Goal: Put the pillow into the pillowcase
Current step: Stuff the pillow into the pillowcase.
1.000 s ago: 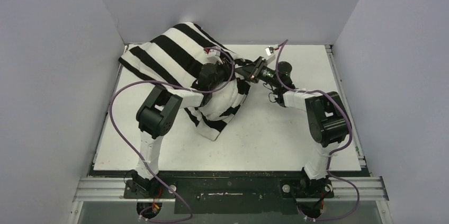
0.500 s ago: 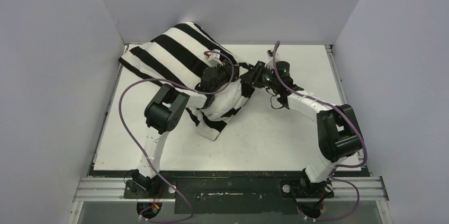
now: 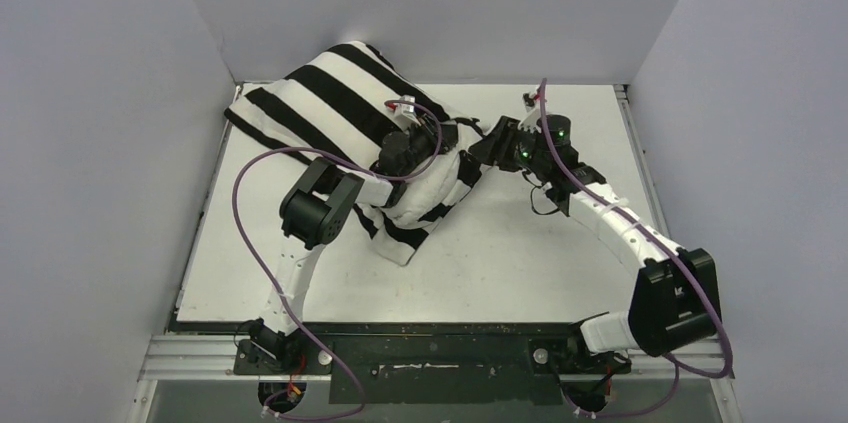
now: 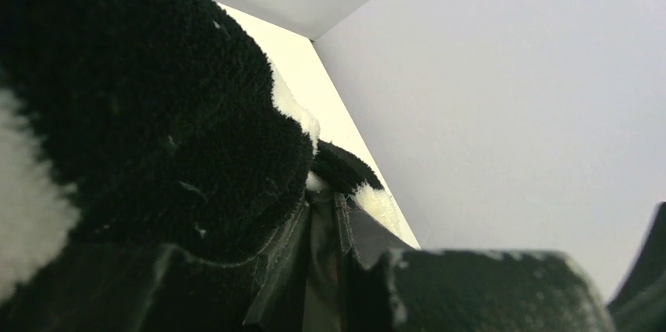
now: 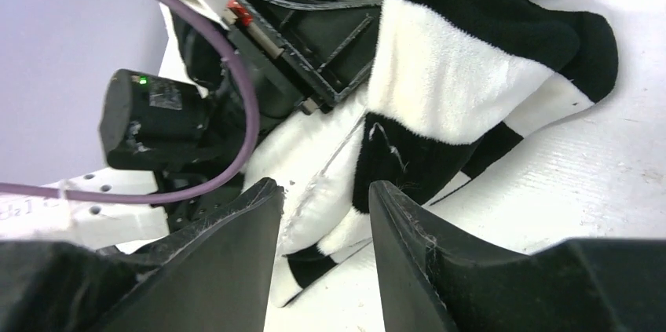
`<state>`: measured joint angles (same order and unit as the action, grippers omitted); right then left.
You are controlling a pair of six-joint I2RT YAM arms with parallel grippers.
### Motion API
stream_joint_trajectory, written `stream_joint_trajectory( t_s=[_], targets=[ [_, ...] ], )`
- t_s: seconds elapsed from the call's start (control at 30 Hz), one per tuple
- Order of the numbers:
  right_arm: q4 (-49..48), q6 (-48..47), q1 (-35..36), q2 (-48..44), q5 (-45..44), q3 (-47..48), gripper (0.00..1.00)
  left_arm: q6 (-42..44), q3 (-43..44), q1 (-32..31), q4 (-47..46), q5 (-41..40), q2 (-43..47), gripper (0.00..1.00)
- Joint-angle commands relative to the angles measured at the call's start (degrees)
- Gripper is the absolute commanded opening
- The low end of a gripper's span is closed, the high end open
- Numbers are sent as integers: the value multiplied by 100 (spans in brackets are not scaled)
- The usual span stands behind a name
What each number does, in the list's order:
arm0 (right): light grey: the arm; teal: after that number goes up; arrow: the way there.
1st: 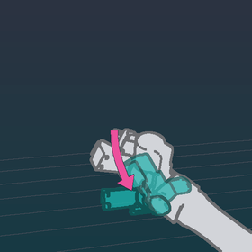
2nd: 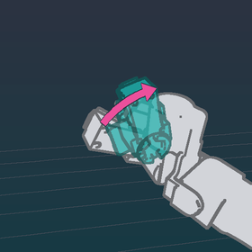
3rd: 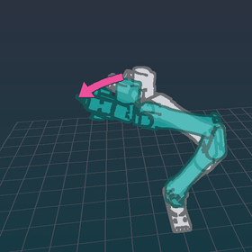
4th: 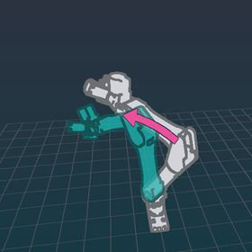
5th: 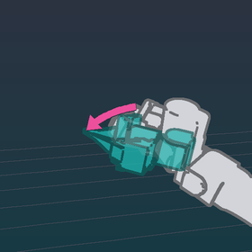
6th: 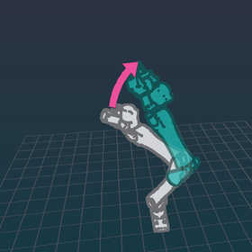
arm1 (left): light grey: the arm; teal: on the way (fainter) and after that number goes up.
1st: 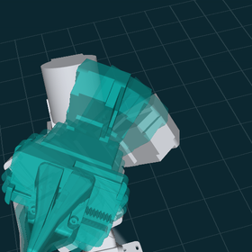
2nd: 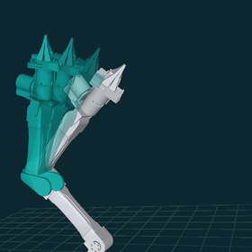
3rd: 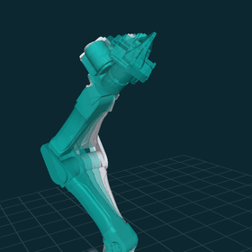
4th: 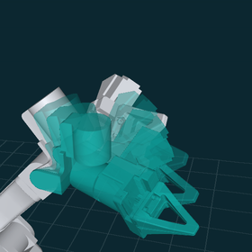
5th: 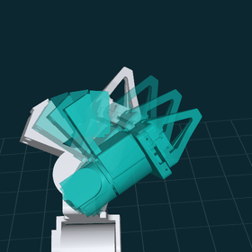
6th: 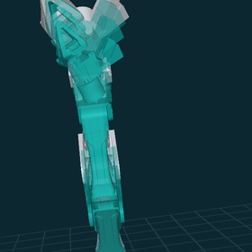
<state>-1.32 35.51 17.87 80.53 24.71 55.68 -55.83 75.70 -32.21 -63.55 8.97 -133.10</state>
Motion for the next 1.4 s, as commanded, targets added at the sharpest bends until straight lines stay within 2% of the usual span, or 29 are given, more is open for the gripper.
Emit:
stream_joint_trajectory(
  t_s=[0.0, 0.13, 0.3, 0.57, 0.7, 0.73, 0.77, 0.8, 0.83, 0.87, 0.93, 1.13, 1.3, 1.37],
  targets=[
    [397, 8, 245, -535, -515, -6, 45, -125, -372, 225, 1437, -229, -849, 17],
    [188, 310, 797, -581, -1365, -228, 45, -141, -316, 216, 1422, -216, -888, 17],
    [-209, 483, 987, 75, -1597, -157, 42, -148, -246, 190, 1431, -181, -902, 17],
    [319, 442, 1306, 907, -2377, 262, 37, -149, -196, 180, 1463, -168, -869, 16],
    [20, 606, 1375, 1141, -2411, 101, 37, -139, -175, 180, 1456, -172, -852, 16],
    [31, 627, 1385, 1204, -2414, 127, 35, -124, -176, 180, 1461, -184, -843, 16],
    [24, 634, 1386, 1233, -2418, 128, 28, -98, -171, 180, 1471, -192, -833, 16],
    [-9, 620, 1386, 1221, -2375, 123, 11, -40, -163, 180, 1506, -220, -820, 16],
    [-30, 559, 1382, 1145, -2338, 115, 0, 26, -157, 180, 1544, -267, -808, 16],
    [-45, 503, 1380, 1017, -2316, 93, 0, 104, -153, 180, 1600, -312, -798, 16],
    [-279, 279, 1383, 554, -2138, -70, 0, 326, -146, 175, 1764, -501, -784, 16],
    [-2968, 81, 1183, -717, -771, -1452, 0, 373, -66, 132, 1731, -671, -889, 16],
    [-3883, 369, 554, -898, 465, -1817, 0, 363, 37, 109, 1800, -640, -948, 16],
    [-4726, 700, 453, -850, 1002, -1935, 0, 350, 50, 101, 1803, -645, -967, 16]
  ],
)
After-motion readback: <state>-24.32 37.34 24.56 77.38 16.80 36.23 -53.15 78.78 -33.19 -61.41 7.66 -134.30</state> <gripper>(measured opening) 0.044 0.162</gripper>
